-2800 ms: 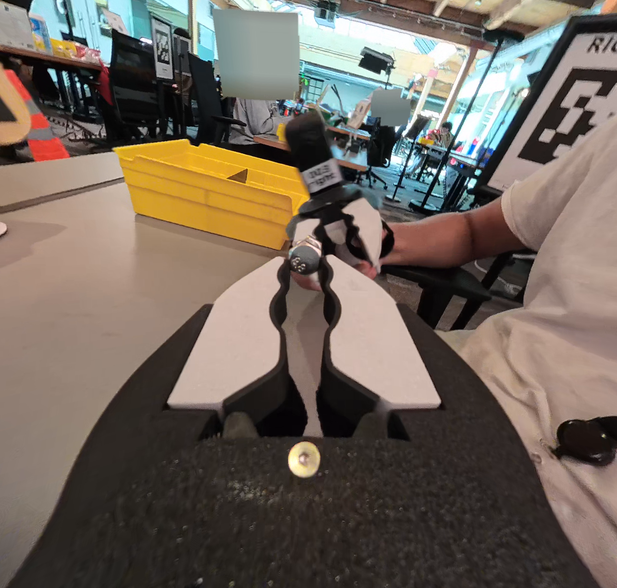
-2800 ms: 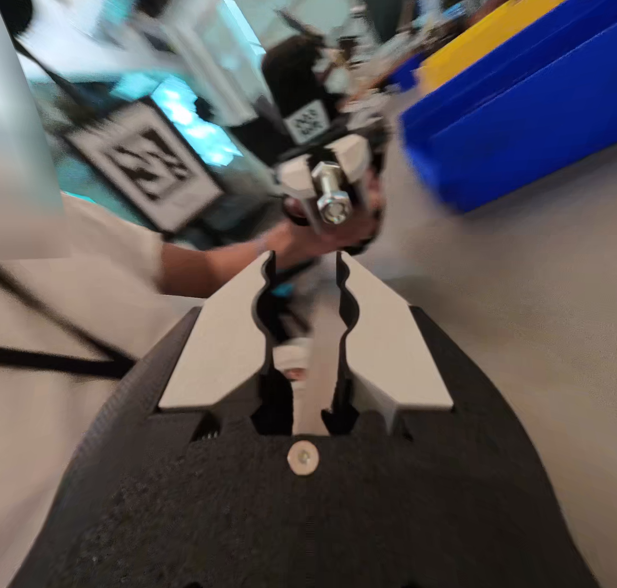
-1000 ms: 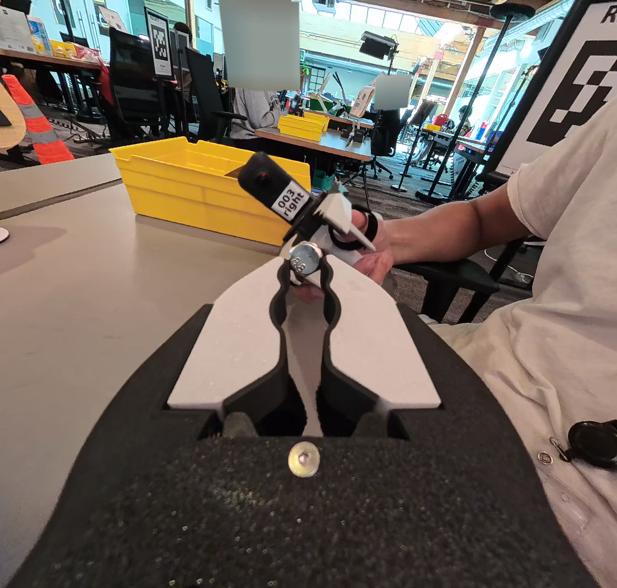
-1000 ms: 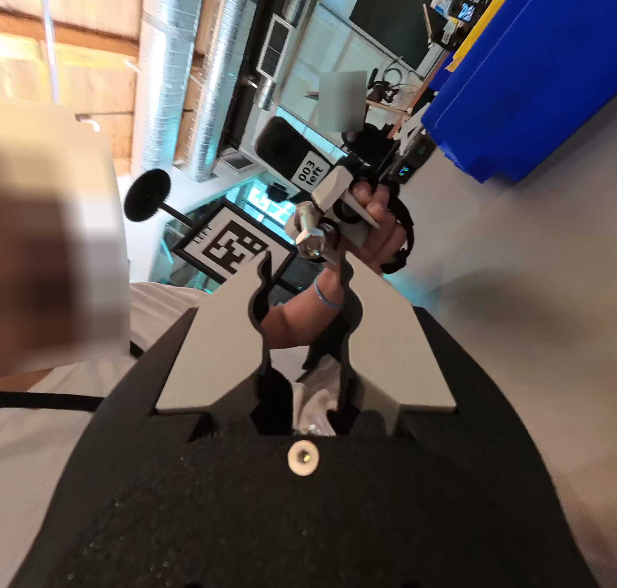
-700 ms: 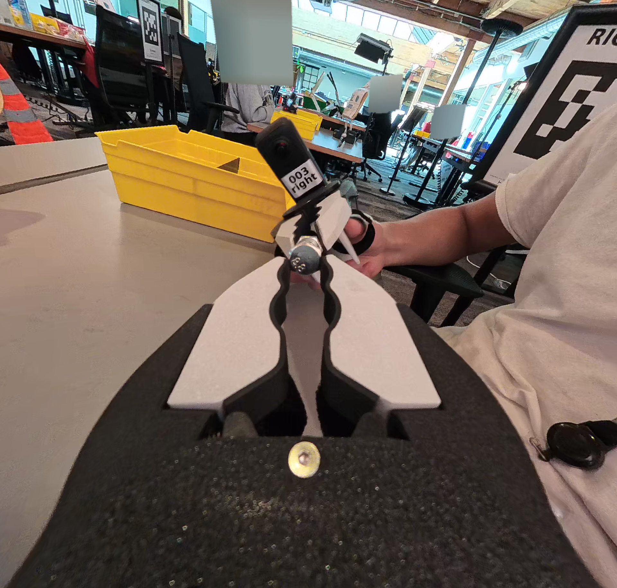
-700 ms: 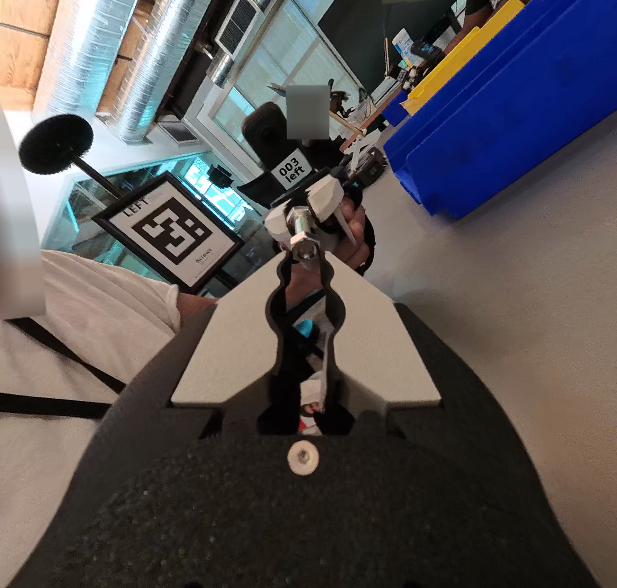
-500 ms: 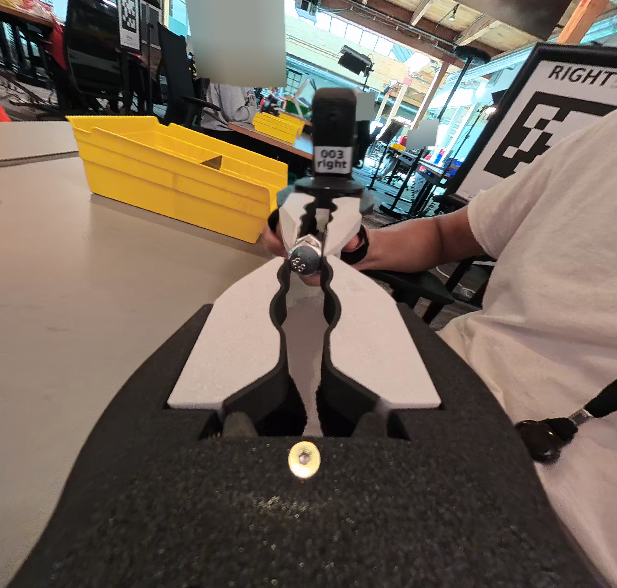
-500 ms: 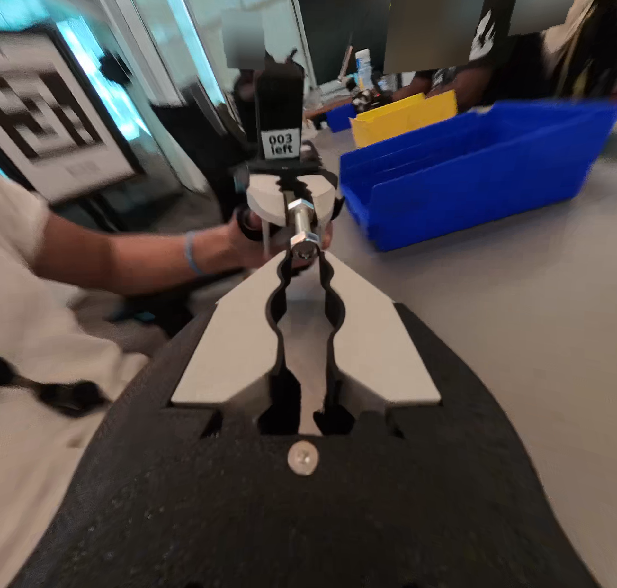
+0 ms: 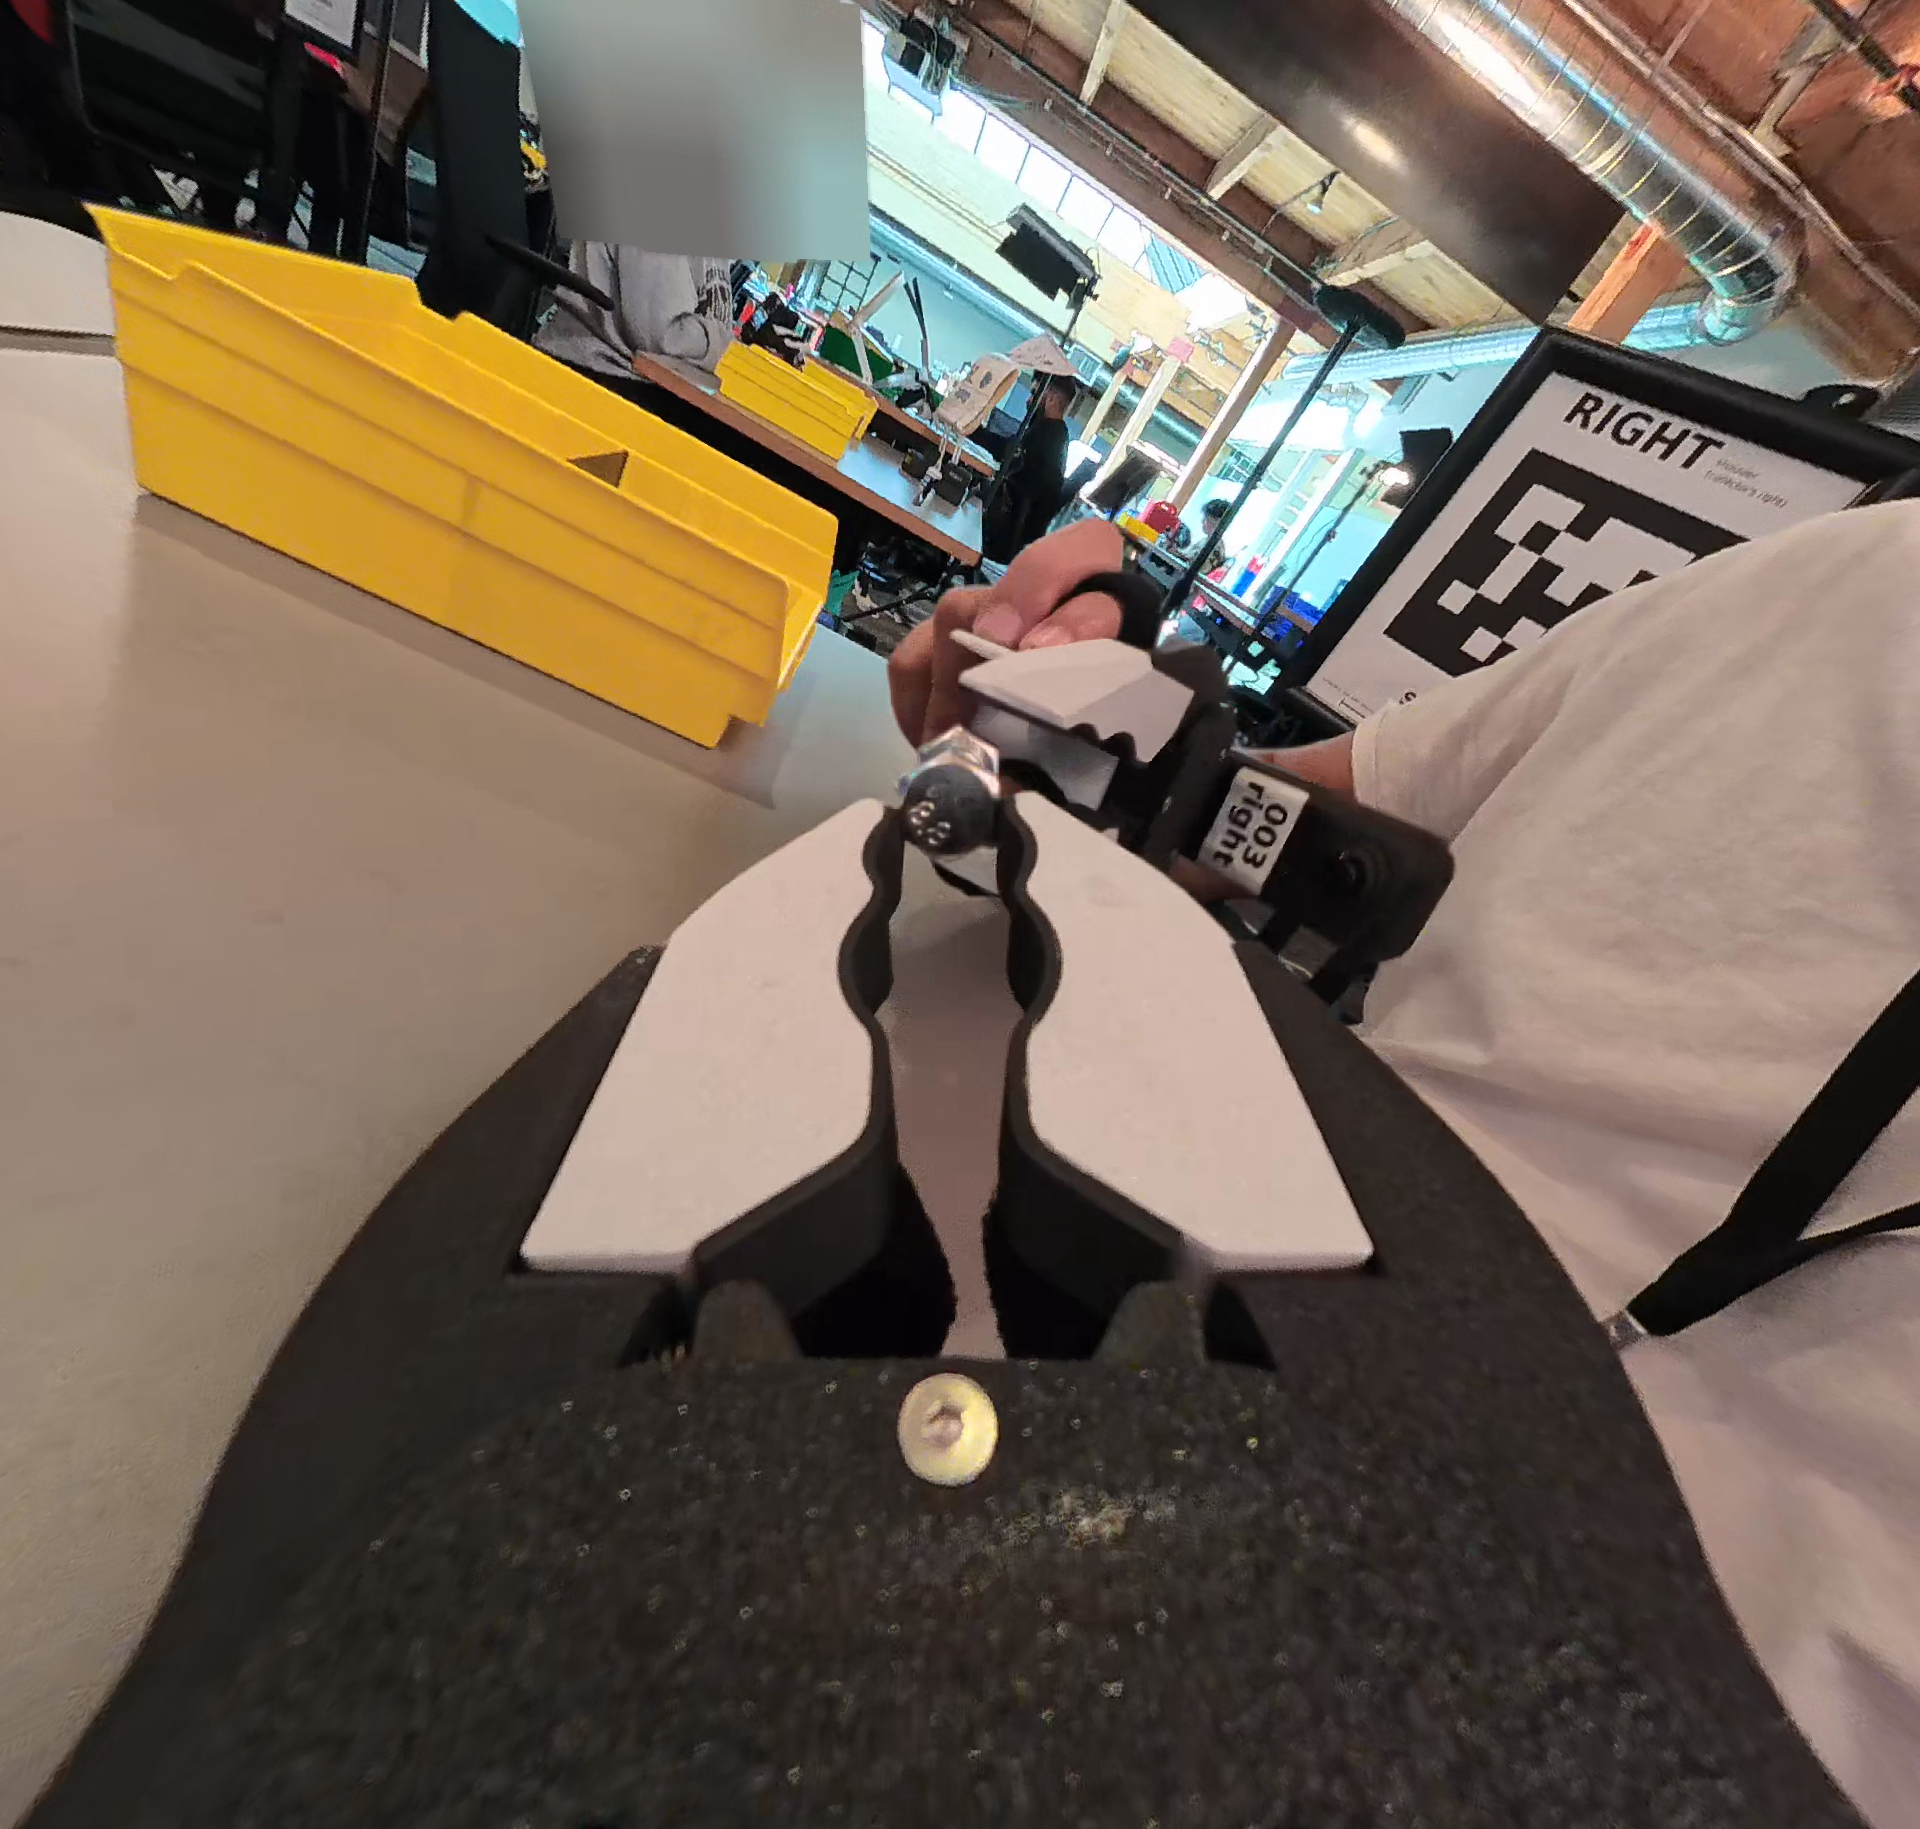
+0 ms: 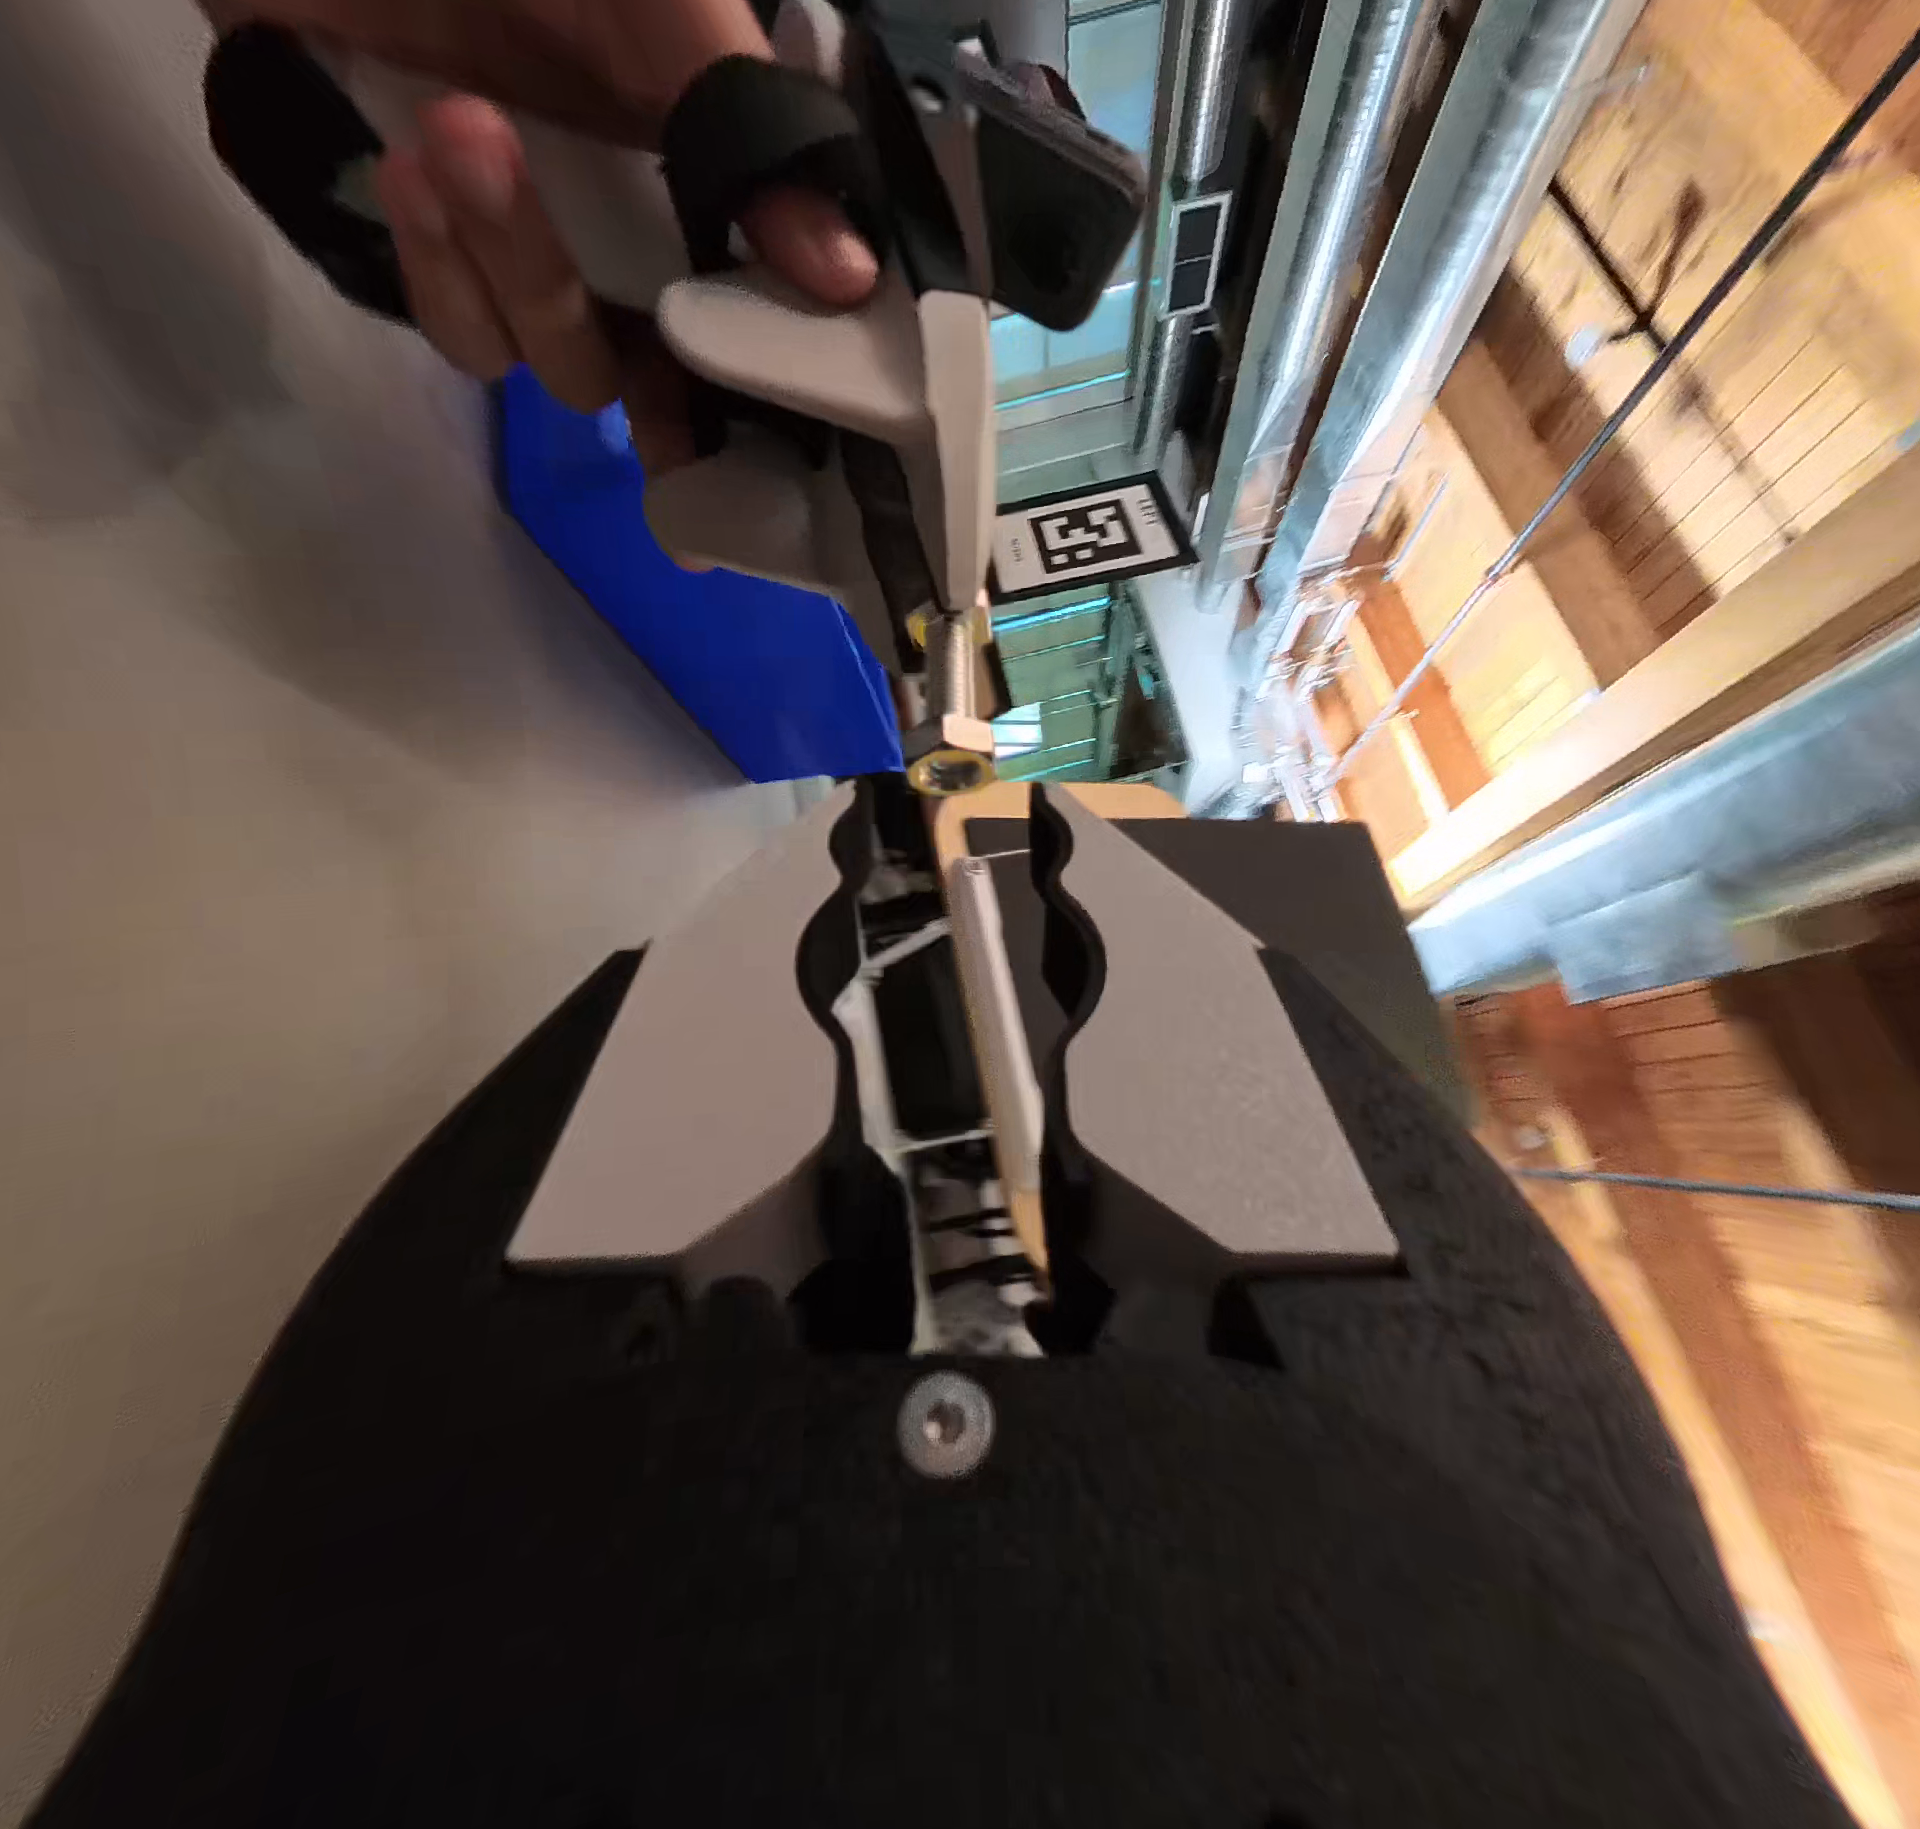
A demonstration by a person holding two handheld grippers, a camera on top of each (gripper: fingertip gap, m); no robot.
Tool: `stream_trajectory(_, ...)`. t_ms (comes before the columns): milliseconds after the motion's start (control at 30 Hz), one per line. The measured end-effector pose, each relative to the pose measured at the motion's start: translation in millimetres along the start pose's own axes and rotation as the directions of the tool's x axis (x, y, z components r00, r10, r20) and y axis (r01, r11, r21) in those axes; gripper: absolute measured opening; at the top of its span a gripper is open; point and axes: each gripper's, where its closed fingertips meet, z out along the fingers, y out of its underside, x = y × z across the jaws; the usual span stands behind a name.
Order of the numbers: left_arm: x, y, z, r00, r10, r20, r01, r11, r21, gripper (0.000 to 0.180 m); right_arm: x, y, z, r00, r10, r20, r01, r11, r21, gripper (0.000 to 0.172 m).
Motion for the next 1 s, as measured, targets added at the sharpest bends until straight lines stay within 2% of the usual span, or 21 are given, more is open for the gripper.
stream_trajectory(67,-1.5,-3.9,-3.9,1.000,0.014,0.018,-0.014,1.000,0.020,0.017,2.1,1.3,-0.9,0.979,0.199,0.047,-0.199,0.980,0.001,0.039)
stream_trajectory(133,-2.5,-8.7,-8.0,0.999,0.037,0.038,-0.039,0.998,0.041,0.017,2.2,4.6,-0.4,0.875,0.468,0.126,-0.470,0.883,-0.020,0.041)
stream_trajectory(167,-3.8,-10.9,-9.8,0.996,0.063,0.057,-0.065,0.997,0.049,0.017,-1.2,6.6,0.9,0.762,0.620,0.186,-0.622,0.781,-0.055,0.041)
stream_trajectory(200,-5.1,-11.9,-11.0,0.992,0.096,0.078,-0.100,0.994,0.050,0.017,-8.0,4.9,1.7,0.597,0.754,0.272,-0.761,0.640,-0.105,0.040)
stream_trajectory(267,-7.4,-13.0,-12.2,0.979,0.165,0.118,-0.171,0.984,0.042,0.017,-22.9,-4.0,0.5,0.173,0.886,0.430,-0.919,0.302,-0.253,0.040)
stream_trajectory(300,-7.4,-13.6,-12.2,0.972,0.196,0.131,-0.203,0.978,0.041,0.017,-27.3,-7.5,-0.5,-0.031,0.882,0.471,-0.933,0.143,-0.330,0.041)
stream_trajectory(333,-6.9,-14.0,-11.9,0.965,0.223,0.138,-0.230,0.972,0.043,0.017,-28.5,-9.8,-1.3,-0.197,0.850,0.489,-0.922,0.009,-0.386,0.043)
stream_trajectory(367,-6.3,-14.4,-11.5,0.959,0.246,0.145,-0.254,0.966,0.043,0.017,-28.0,-12.8,-2.8,-0.326,0.801,0.502,-0.898,-0.098,-0.428,0.042)
stream_trajectory(467,-1.2,-13.8,-8.9,0.944,0.299,0.141,-0.306,0.951,0.036,0.017,-27.2,-20.3,-6.2,-0.637,0.603,0.480,-0.747,-0.328,-0.579,0.041)
stream_trajectory(533,0.6,-10.8,-6.5,0.935,0.326,0.138,-0.331,0.943,0.017,0.017,-11.5,-18.9,-5.8,-0.774,0.428,0.466,-0.632,-0.483,-0.607,0.040)
stream_trajectory(567,0.8,-8.8,-4.9,0.931,0.338,0.139,-0.342,0.940,0.002,0.017,-4.8,-15.2,-4.7,-0.808,0.365,0.463,-0.589,-0.539,-0.603,0.038)
stream_trajectory(633,1.6,-4.1,-1.4,0.922,0.364,0.134,-0.363,0.931,-0.028,0.017,-1.6,-9.9,-3.8,-0.837,0.314,0.448,-0.543,-0.582,-0.606,0.035)
stream_trajectory(733,2.3,1.8,3.7,0.908,0.399,0.132,-0.394,0.917,-0.063,0.017,-1.9,-6.9,-3.5,-0.836,0.320,0.445,-0.544,-0.588,-0.599,0.032)
stream_trajectory(767,2.5,2.4,4.6,0.907,0.401,0.130,-0.396,0.916,-0.065,0.017,-4.0,-6.4,-3.3,-0.831,0.340,0.441,-0.554,-0.579,-0.598,0.025)
stream_trajectory(867,2.0,3.7,5.5,0.908,0.398,0.129,-0.393,0.917,-0.069,0.017,-5.8,-3.7,-2.1,-0.807,0.392,0.442,-0.590,-0.561,-0.580,0.019)
stream_trajectory(933,1.1,3.7,5.2,0.909,0.397,0.132,-0.390,0.918,-0.070,0.017,-4.9,-3.1,-1.2,-0.760,0.457,0.462,-0.650,-0.530,-0.545,0.016)
stream_trajectory(1000,0.7,3.4,4.3,0.925,0.360,0.122,-0.355,0.933,-0.061,0.017,-3.6,-3.7,-0.3,-0.630,0.598,0.496,-0.774,-0.426,-0.469,0.017)
